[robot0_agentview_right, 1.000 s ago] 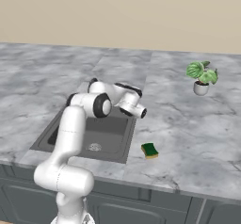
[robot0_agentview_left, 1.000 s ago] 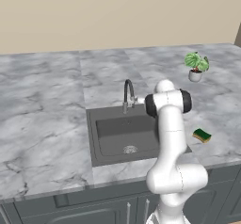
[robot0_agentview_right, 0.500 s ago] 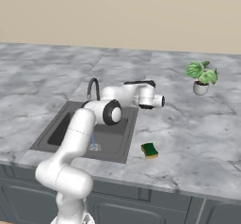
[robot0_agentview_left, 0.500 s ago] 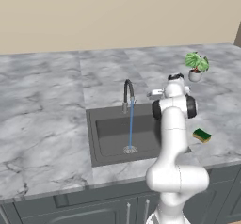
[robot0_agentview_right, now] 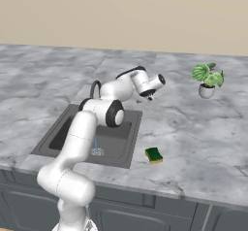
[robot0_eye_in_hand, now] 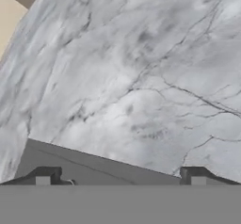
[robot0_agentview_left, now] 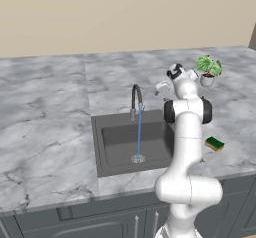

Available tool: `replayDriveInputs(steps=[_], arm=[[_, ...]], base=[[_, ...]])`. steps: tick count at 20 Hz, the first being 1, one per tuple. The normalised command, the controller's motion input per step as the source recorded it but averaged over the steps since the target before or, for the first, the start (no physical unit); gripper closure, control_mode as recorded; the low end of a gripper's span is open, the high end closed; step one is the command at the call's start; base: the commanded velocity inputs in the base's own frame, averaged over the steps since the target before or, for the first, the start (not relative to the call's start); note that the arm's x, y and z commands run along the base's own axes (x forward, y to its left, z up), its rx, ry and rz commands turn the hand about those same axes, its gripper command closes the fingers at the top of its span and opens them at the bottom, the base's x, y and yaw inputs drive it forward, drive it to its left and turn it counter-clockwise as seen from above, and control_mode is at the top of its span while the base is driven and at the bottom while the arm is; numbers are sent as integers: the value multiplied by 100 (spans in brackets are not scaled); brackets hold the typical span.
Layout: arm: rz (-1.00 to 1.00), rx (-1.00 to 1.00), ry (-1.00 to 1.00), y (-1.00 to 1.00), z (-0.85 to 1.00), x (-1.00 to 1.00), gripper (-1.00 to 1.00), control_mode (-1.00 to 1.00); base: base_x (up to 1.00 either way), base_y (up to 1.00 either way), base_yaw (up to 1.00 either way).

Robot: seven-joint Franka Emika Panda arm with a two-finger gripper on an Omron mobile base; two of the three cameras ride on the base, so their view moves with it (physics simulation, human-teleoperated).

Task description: Soak the sponge with water for a few seconds and then drop it inside the sink.

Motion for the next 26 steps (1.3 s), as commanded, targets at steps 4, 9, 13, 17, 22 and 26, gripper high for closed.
replayDriveInputs(steps=[4, 9, 13, 17, 22, 26], arm=[[-20, -27, 29, -9, 10, 0, -100, -100], [-16, -16, 10, -32, -5, -49, -100, -100], [-14, -10, 0, -23, -18, -74, -100, -100], [-11, -8, -4, -24, -5, -79, -100, -100], [-7, -6, -11, -4, 0, -99, -100, -100], [-1, -13, -4, 0, 14, -100, -100, -100]], base=[[0, 0, 0], [0, 0, 0], [0, 0, 0], [0, 0, 0], [0, 0, 0], [0, 0, 0]])
